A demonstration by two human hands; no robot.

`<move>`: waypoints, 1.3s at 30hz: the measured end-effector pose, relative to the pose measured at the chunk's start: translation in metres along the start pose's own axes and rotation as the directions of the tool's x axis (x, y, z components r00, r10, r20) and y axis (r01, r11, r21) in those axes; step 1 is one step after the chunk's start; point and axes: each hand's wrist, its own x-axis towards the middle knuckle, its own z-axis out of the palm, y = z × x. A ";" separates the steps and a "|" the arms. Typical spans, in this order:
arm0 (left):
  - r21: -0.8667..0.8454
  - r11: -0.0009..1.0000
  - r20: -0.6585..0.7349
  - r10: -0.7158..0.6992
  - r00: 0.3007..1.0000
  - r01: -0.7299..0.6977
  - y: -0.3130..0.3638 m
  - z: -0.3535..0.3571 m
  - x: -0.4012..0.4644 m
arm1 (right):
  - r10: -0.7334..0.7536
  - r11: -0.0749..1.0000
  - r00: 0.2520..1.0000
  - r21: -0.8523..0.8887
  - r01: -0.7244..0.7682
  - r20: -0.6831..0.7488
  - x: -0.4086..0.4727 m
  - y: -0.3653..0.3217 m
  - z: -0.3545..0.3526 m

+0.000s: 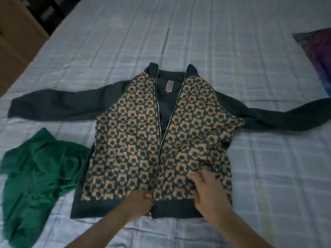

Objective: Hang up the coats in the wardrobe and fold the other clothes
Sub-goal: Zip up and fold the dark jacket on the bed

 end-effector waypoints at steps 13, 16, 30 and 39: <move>0.794 0.389 0.112 0.662 0.742 -0.467 0.043 -0.024 0.075 | 0.145 0.985 0.969 -0.117 -0.123 0.199 -0.045 0.075 0.017; 0.824 0.373 0.114 0.630 0.768 -0.428 0.044 -0.024 0.079 | 0.165 0.986 0.929 -0.089 -0.143 0.331 -0.038 0.081 0.003; 0.694 0.442 -0.231 0.885 0.405 -0.568 0.129 -0.116 0.127 | 0.087 0.985 0.992 0.157 -0.073 -0.087 0.157 -0.014 -0.120; 0.600 0.677 -0.637 0.727 0.256 -0.427 0.181 -0.267 0.237 | 0.286 0.949 0.836 0.261 -0.178 -0.468 0.354 0.012 -0.162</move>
